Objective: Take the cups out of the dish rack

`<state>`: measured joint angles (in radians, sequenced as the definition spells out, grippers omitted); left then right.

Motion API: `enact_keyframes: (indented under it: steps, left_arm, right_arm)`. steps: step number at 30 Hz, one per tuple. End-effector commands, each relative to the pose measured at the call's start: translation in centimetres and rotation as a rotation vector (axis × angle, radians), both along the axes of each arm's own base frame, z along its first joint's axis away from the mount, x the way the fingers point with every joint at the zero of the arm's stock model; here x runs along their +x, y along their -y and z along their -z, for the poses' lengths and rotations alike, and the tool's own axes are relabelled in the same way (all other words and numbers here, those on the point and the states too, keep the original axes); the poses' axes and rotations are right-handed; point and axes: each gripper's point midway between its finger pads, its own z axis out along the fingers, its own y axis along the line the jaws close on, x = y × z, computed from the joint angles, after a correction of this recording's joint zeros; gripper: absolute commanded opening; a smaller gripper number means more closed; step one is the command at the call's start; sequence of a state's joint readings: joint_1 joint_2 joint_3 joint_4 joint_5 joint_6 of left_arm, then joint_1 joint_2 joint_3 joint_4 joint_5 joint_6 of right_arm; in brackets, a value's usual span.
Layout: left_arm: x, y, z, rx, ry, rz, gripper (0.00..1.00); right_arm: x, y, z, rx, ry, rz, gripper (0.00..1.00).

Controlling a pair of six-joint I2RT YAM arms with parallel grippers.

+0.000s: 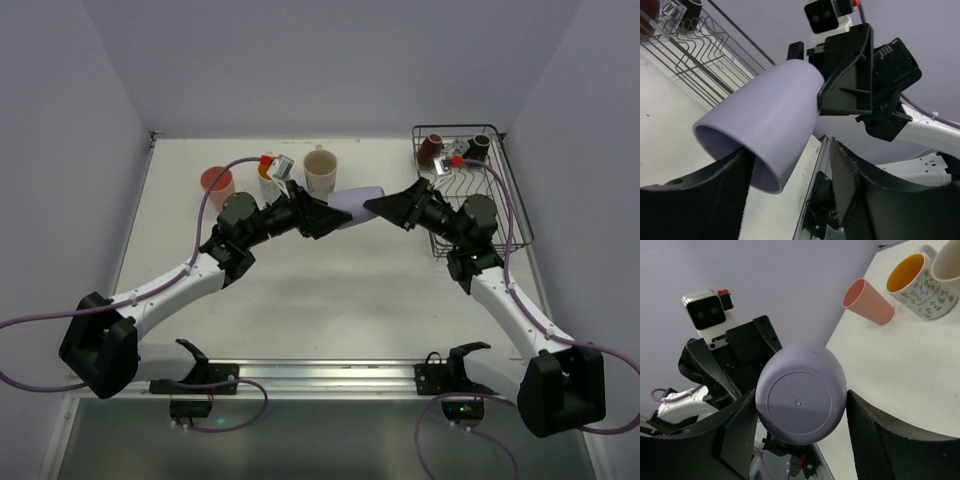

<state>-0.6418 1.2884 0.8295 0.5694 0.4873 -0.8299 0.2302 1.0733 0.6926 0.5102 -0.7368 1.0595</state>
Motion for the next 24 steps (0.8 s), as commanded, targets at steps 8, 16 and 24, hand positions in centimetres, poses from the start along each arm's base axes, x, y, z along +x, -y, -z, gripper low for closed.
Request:
enact_keyframes:
  steps: [8, 16, 24]
  left_arm:
    - [-0.4, -0.3, -3.4, -0.088, 0.098, -0.003, 0.14]
    - [3.4, -4.2, -0.7, 0.199, 0.073, -0.31, 0.0]
    - [4.6, -13.1, 9.2, 0.816, -0.094, -0.57, 0.0]
  right_arm:
    - [-1.5, -3.9, 0.8, 0.062, -0.023, -0.173, 0.3]
    - [-1.3, -4.3, 4.1, 0.019, -0.091, -0.138, 0.99]
    - [-0.6, -0.9, 9.0, -0.258, -0.128, 0.086, 0.99]
